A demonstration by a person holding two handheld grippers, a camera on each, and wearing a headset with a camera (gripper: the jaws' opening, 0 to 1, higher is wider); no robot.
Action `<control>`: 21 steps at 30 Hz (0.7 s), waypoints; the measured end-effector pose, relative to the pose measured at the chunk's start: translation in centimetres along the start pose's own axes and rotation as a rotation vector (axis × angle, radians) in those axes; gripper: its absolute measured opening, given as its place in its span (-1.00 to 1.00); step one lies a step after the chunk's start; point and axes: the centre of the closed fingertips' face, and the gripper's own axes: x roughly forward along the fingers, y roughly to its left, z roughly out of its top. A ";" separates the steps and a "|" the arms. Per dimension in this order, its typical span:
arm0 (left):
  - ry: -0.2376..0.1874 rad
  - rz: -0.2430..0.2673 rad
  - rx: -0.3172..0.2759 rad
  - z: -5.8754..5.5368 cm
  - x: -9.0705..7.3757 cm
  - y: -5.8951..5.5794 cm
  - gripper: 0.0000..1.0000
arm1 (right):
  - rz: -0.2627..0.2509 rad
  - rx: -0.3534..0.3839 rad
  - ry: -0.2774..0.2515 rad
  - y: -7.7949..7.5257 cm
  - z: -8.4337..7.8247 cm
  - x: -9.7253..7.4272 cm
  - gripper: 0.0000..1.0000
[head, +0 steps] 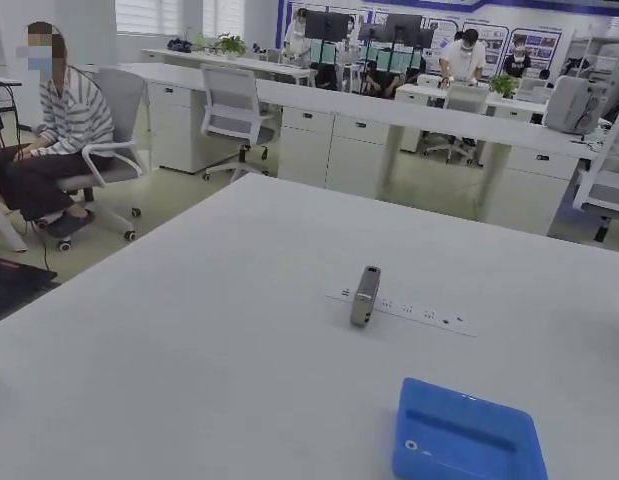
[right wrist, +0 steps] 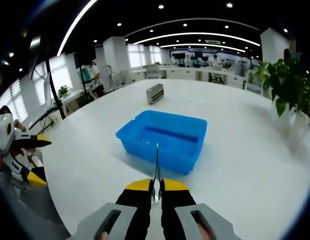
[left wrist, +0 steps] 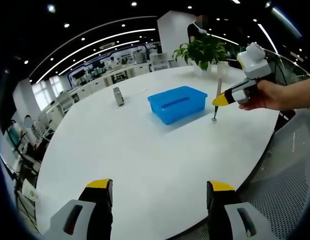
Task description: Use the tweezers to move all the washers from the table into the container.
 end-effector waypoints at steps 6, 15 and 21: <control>-0.002 0.003 0.000 0.0 0.0 0.1 0.56 | -0.004 -0.016 -0.008 0.0 1.2 -0.6 -0.96; -0.005 0.000 0.004 0.1 -0.1 0.0 0.56 | -0.006 -0.024 -0.037 0.1 2.9 -1.3 -0.96; 0.005 0.001 -0.007 -0.1 0.0 0.0 0.57 | -0.007 -0.016 -0.051 -0.2 3.6 -1.9 -0.96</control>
